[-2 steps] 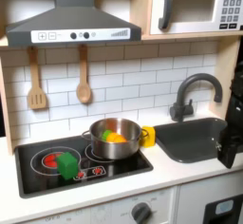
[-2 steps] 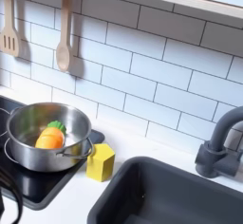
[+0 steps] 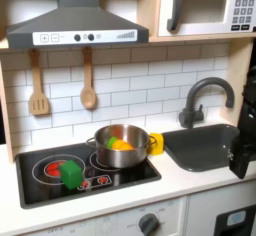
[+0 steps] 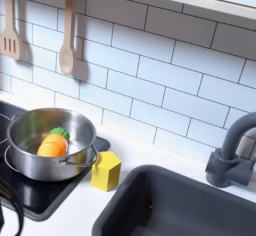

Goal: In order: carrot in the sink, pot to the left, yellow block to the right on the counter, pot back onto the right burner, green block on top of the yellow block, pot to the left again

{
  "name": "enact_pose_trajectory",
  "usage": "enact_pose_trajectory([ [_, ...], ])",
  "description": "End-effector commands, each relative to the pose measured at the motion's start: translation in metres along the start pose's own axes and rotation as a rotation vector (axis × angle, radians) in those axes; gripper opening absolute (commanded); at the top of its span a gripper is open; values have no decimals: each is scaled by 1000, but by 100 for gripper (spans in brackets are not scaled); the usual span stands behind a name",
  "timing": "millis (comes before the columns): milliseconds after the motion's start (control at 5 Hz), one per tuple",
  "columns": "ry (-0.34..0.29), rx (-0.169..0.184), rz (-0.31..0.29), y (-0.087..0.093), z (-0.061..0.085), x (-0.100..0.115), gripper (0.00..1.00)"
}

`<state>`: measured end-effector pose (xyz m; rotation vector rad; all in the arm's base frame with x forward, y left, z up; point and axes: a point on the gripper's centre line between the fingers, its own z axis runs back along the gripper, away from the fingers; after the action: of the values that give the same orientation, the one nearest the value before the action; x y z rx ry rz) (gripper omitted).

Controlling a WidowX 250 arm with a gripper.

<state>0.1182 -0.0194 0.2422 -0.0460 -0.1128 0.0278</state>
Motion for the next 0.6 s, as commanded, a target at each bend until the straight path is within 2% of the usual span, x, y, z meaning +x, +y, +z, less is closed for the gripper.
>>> enact_pose_trajectory([
  [0,-4,7,26,11,-10,18,100],
  [400,-17,29,59,26,-22,44,100],
])
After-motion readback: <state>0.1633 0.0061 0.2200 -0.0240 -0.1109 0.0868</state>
